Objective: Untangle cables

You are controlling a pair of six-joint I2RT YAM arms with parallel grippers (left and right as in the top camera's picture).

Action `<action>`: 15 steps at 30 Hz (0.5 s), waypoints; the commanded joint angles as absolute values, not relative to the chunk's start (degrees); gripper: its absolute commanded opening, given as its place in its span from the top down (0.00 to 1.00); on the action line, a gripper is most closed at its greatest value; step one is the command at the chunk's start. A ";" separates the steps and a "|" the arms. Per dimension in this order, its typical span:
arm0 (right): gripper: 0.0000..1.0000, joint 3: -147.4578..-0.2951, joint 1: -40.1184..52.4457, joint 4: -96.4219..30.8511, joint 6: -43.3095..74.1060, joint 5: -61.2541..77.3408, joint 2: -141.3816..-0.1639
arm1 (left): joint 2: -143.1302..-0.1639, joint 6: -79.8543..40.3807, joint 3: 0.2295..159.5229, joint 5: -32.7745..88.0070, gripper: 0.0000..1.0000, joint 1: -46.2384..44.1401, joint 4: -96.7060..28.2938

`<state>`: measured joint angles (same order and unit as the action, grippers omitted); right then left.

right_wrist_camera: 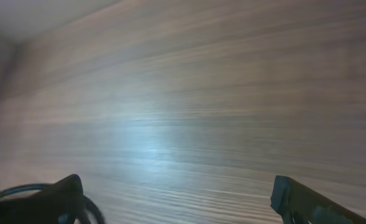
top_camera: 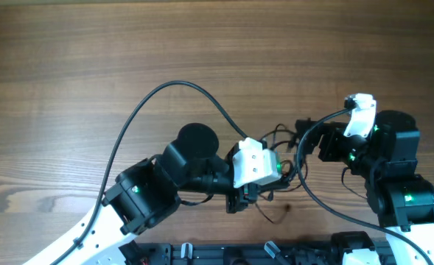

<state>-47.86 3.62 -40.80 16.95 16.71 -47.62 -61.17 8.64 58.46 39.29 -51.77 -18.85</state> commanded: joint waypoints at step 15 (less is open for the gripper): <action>0.00 -48.64 3.36 -42.52 20.12 7.55 -48.86 | -56.14 0.23 58.63 12.12 0.96 -52.60 -15.31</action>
<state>-47.86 3.55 -42.63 19.29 7.64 -48.86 -57.08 7.64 58.46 30.76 -52.34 -16.47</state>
